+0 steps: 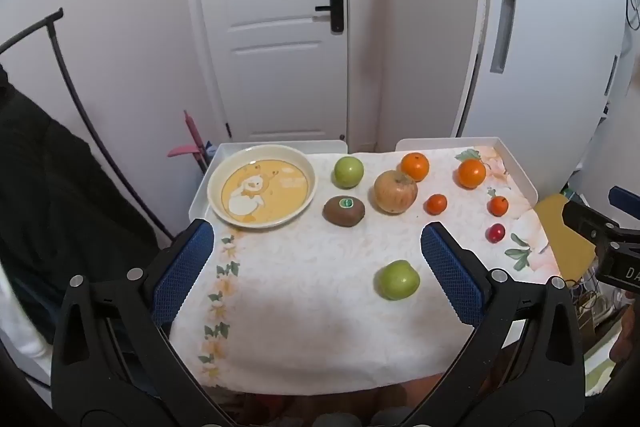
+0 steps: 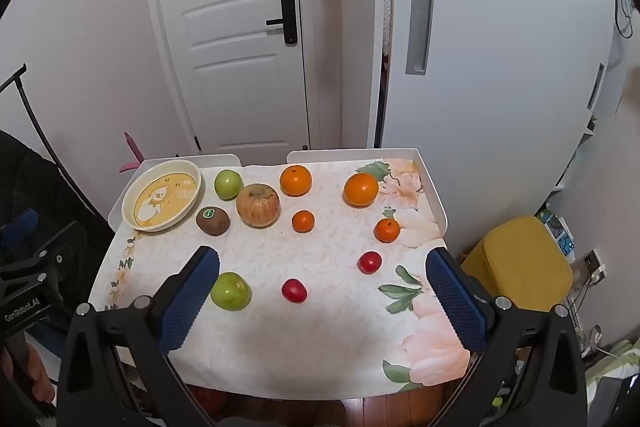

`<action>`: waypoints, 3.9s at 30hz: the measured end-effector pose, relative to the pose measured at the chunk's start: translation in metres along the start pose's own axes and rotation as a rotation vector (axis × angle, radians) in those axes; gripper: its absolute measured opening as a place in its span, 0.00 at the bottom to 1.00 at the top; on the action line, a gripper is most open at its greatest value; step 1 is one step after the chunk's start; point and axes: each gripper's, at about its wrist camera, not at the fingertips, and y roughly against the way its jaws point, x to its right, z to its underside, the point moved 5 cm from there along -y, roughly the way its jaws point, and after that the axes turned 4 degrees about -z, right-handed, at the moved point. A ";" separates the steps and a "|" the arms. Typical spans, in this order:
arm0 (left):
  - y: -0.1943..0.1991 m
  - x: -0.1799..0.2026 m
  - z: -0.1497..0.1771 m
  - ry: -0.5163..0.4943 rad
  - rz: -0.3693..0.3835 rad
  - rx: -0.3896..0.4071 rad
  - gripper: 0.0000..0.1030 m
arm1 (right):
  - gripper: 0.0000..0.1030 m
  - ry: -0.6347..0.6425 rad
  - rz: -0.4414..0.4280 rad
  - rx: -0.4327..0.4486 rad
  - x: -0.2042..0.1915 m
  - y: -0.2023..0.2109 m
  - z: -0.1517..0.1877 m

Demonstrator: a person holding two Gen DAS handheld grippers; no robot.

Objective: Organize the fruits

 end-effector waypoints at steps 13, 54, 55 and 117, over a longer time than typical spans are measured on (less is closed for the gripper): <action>-0.008 0.005 -0.005 -0.001 0.004 -0.023 1.00 | 1.00 0.005 0.004 -0.001 -0.002 -0.001 -0.001; -0.009 -0.002 -0.007 0.006 0.004 -0.018 1.00 | 1.00 0.001 -0.001 0.002 -0.003 -0.002 -0.001; -0.008 -0.002 -0.008 0.006 0.004 -0.017 1.00 | 1.00 0.002 -0.001 0.003 -0.002 -0.002 -0.001; -0.092 0.076 0.069 -0.009 0.057 -0.157 1.00 | 1.00 0.071 -0.063 -0.100 0.063 -0.081 0.045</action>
